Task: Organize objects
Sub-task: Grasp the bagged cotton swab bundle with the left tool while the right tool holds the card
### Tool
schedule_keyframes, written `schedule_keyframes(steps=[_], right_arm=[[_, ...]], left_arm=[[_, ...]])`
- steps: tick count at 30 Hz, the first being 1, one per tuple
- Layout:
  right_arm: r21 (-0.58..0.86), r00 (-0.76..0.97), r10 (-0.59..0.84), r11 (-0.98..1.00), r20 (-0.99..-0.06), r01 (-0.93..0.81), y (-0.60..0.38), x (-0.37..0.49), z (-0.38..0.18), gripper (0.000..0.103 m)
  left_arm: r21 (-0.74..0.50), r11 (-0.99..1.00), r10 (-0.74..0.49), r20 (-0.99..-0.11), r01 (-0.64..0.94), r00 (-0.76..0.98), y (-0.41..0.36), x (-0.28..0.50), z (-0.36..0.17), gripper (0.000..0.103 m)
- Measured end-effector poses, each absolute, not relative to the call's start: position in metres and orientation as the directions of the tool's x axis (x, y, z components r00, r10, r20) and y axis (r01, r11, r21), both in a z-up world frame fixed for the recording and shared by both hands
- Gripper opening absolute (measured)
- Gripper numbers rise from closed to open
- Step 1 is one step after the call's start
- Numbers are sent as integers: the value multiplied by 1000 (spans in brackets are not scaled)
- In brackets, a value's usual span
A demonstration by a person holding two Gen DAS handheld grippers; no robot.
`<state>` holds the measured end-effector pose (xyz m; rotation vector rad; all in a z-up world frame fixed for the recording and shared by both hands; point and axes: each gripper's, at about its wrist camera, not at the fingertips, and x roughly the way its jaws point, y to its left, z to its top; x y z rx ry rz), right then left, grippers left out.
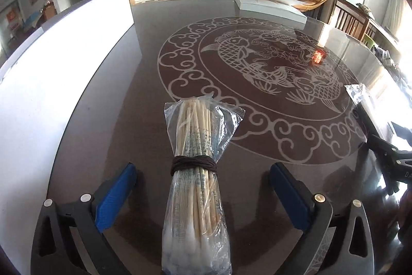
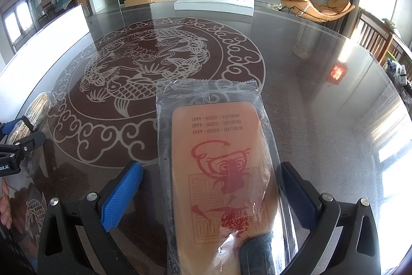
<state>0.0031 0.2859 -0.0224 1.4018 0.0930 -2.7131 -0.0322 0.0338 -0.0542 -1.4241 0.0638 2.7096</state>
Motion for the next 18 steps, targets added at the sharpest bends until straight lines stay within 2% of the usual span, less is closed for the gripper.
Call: schedule_keyframes(steps=[18], right_arm=[[-13, -575, -50, -994, -817, 105, 286, 3, -22, 103]], left_arm=[[-3, -995, 59, -826, -101, -561, 31, -32, -53, 103]])
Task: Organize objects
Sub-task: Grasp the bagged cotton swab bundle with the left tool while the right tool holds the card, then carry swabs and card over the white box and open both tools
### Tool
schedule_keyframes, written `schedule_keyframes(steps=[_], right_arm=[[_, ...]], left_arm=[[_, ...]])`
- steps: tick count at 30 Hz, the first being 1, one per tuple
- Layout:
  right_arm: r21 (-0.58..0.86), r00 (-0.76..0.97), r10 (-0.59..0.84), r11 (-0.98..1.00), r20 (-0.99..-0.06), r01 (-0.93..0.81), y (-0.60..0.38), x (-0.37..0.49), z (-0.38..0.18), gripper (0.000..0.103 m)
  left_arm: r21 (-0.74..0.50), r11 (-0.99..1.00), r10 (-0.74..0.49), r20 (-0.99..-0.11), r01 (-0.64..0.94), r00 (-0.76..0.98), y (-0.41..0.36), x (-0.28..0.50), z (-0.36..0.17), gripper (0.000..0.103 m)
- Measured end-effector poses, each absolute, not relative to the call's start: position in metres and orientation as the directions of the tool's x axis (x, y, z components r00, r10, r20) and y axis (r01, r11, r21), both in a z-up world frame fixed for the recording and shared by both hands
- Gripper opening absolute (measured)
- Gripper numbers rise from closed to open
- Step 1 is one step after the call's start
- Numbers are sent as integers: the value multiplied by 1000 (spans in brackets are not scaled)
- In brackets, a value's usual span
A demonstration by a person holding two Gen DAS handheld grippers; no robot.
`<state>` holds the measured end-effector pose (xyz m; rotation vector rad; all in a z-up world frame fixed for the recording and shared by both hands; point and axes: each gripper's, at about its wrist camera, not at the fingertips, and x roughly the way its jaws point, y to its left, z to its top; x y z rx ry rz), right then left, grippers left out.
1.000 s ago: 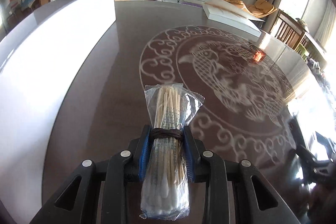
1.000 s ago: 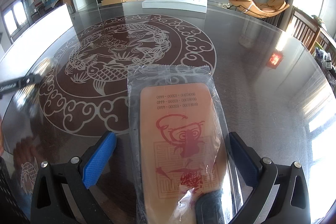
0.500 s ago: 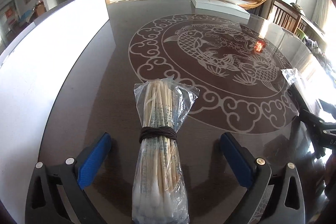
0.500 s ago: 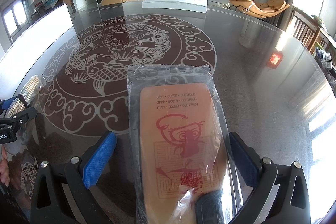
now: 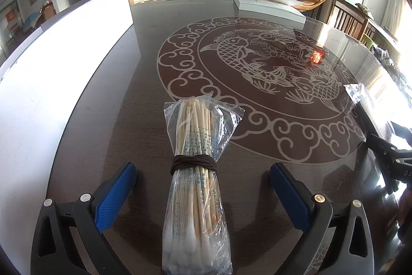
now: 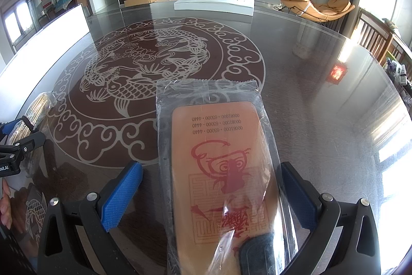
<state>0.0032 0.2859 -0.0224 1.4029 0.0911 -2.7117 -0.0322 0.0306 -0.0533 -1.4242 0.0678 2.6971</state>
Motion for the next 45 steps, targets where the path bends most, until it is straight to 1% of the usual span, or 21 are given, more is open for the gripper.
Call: schedule_keyframes(steps=[2, 5, 6, 7, 8, 9, 11, 13, 16, 20, 23, 26, 28, 32, 36, 38, 40, 41, 42, 43, 45], right_arm=[[-9, -548, -57, -993, -835, 117, 286, 0, -22, 103], [-8, -411, -68, -984, -909, 179, 286, -17, -19, 103], [-7, -385, -64, -984, -921, 180, 289, -21, -18, 101], [-8, -388, -60, -985, -920, 170, 292, -23, -14, 84], [-8, -396, -58, -987, -917, 162, 294, -24, -10, 76], [4, -368, -62, -988, -928, 156, 296, -25, -9, 76], [21, -366, -75, -988, -927, 151, 297, -20, -7, 76], [56, -389, -110, -987, -915, 148, 295, -10, 1, 76], [121, -448, -180, -980, -875, 159, 283, 0, 28, 76], [182, -517, -289, -952, -806, 248, 241, 0, 78, 76], [224, -544, -394, -909, -741, 352, 189, -9, 115, 76], [286, -529, -526, -835, -666, 470, 115, -22, 144, 76], [330, -489, -611, -772, -623, 544, 60, -30, 160, 76], [405, -379, -734, -645, -564, 648, -54, -47, 171, 76], [391, -293, -730, -608, -618, 691, -160, -69, 141, 76], [377, -233, -697, -602, -678, 703, -201, -77, 110, 77], [339, -183, -624, -621, -760, 707, -230, -81, 74, 77], [327, -161, -591, -629, -791, 705, -239, -83, 61, 77], [331, -144, -576, -637, -805, 697, -241, -85, 51, 77], [347, -138, -581, -642, -802, 684, -238, -86, 47, 77], [369, -158, -603, -652, -782, 662, -226, -89, 51, 85]], left_arm=[[-5, -992, 76, -830, -128, -553, 30, -30, -52, 103], [-12, -986, 103, -832, -168, -546, 30, -26, -51, 103], [-37, -984, 129, -822, -174, -555, 28, -24, -49, 99], [-43, -984, 135, -802, -171, -582, 25, -21, -45, 66], [-4, -986, 104, -791, -166, -603, 25, -19, -43, 46], [1, -985, 106, -787, -174, -607, 23, -19, -43, 28], [-80, -983, 163, -783, -162, -600, 12, -18, -42, 28], [-127, -982, 185, -764, -137, -618, 2, -14, -35, 28], [-190, -975, 218, -702, -117, -678, -11, -2, -13, 28], [-259, -962, 232, -616, -84, -753, -38, 24, 28, 28], [-296, -955, 200, -550, -34, -811, -78, 39, 66, 28], [-277, -960, 105, -522, 51, -847, -132, 44, 96, 28], [-238, -963, 18, -535, 130, -845, -172, 40, 104, 28], [-167, -941, -124, -644, 296, -755, -246, 19, 86, 28], [-107, -899, -194, -772, 425, -605, -292, 8, 52, 30], [-86, -884, -216, -797, 459, -564, -302, 10, 41, 43], [-82, -876, -233, -791, 475, -566, -305, 18, 38, 84], [-73, -873, -250, -782, 483, -571, -305, 22, 38, 92], [-59, -873, -268, -773, 485, -576, -304, 26, 39, 99], [-46, -875, -279, -767, 482, -578, -303, 28, 40, 99], [-33, -882, -279, -767, 470, -578, -301, 32, 42, 99]])
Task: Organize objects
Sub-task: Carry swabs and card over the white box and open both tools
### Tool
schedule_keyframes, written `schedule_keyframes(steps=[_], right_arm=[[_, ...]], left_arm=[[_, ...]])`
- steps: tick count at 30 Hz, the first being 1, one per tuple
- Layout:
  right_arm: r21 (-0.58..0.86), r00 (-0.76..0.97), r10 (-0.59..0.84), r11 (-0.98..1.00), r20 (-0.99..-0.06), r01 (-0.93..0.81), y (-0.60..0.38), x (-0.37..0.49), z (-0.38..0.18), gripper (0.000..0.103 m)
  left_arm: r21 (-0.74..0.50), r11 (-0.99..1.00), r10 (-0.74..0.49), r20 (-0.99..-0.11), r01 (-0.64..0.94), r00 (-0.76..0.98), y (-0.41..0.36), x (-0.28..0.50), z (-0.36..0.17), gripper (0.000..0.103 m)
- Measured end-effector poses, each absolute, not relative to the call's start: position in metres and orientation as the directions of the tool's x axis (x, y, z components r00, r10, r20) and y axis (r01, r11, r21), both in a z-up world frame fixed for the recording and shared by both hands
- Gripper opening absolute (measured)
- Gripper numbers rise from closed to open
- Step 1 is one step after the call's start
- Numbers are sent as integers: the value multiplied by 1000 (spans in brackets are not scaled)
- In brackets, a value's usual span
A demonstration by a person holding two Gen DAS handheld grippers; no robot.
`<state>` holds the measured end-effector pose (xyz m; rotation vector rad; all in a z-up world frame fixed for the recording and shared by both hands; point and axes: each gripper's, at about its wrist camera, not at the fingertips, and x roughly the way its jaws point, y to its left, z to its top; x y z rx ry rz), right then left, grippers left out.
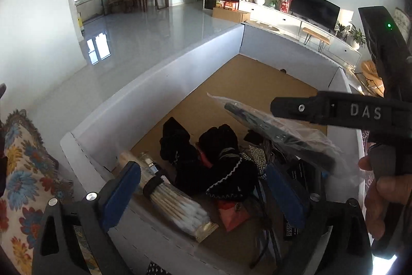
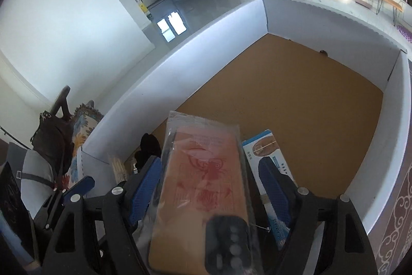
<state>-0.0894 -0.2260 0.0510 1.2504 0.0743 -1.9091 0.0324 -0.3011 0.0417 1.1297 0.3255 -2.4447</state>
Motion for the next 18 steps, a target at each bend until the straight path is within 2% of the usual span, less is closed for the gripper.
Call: schedule_keyframes(steps=[1, 5, 8, 11, 12, 13, 15, 16, 18], right_arm=[[364, -176, -605, -660, -777, 657, -218, -87, 58, 92], [333, -226, -599, -676, -768, 657, -191, -80, 84, 94], [285, -260, -573, -689, -778, 666, -172, -76, 100, 94], [273, -259, -562, -691, -786, 669, -159, -70, 106, 94], [271, -257, -559, -690, -788, 671, -156, -68, 107, 95], [265, -257, -556, -689, -790, 675, -153, -65, 109, 95], [252, -263, -552, -686, -791, 683, -149, -60, 111, 95], [245, -267, -551, -684, -791, 687, -149, -57, 112, 95], [230, -276, -550, -680, -788, 696, -148, -53, 114, 95]], left_arm=[[-25, -883, -282, -772, 470, -570, -299, 33, 44, 100], [-43, -876, -277, -770, 481, -575, -290, 38, 54, 100], [-154, -856, -222, -752, 494, -620, -287, 43, 59, 100], [-341, -826, -118, -673, 449, -730, -296, 58, 62, 100], [-356, -813, -110, -683, 461, -722, -298, 58, 62, 100], [-324, -820, -110, -720, 472, -686, -299, 54, 63, 100], [-146, -864, -181, -803, 482, -568, -291, 37, 64, 100], [-39, -869, -259, -813, 493, -521, -284, 32, 64, 100], [32, -868, -330, -783, 495, -527, -272, 32, 71, 100]])
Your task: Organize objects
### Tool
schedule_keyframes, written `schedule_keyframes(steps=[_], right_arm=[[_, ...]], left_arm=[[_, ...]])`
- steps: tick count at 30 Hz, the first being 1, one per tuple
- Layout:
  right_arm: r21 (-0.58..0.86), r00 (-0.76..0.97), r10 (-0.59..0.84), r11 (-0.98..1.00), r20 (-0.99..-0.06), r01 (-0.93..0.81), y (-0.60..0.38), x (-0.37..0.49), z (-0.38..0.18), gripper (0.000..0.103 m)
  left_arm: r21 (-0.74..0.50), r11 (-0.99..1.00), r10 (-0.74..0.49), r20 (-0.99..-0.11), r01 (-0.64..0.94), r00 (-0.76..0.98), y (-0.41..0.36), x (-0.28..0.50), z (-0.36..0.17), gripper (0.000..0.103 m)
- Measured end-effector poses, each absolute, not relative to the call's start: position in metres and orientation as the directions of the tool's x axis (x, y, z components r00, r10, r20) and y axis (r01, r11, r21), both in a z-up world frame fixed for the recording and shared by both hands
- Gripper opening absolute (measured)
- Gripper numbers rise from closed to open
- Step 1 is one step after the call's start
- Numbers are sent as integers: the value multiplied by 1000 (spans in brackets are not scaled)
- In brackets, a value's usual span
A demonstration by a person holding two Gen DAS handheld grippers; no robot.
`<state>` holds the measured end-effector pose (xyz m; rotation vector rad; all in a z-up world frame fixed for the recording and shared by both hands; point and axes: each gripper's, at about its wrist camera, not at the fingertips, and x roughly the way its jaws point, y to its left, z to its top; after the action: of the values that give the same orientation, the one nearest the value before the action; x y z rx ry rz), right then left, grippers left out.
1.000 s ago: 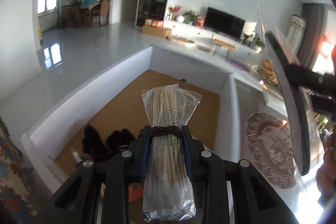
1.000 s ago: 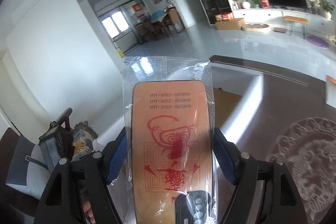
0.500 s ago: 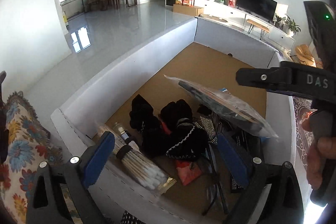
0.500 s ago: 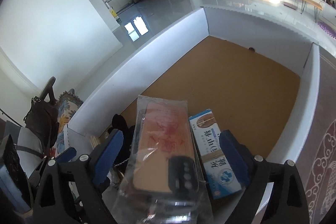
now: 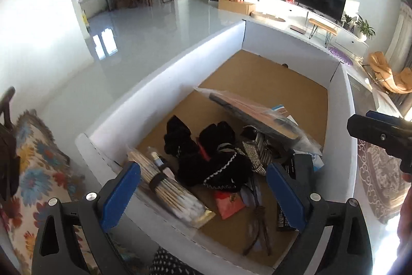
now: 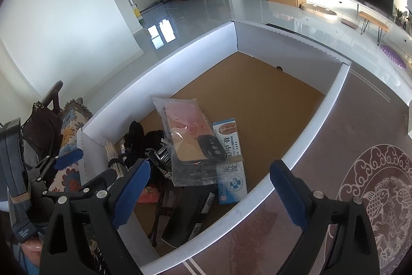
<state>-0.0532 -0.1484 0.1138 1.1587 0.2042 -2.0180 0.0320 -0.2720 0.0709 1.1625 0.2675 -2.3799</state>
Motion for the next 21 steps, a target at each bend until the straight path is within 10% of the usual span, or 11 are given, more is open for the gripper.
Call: schedule_keyframes(steps=[4, 9, 21], right_arm=[[197, -302, -546, -674, -781, 712, -150, -48, 116, 95], [174, -314, -541, -670, -780, 722, -153, -44, 114, 95], [120, -342, -503, -681, -794, 722, -159, -41, 110, 95]], left_arm=[[-10, -884, -298, -759, 468, -579, -265, 36, 79, 100], [226, -830, -495, -719, 509, -488, -250, 35, 83, 100], [42, -884, -321, -778, 465, -540, -253, 42, 78, 100]])
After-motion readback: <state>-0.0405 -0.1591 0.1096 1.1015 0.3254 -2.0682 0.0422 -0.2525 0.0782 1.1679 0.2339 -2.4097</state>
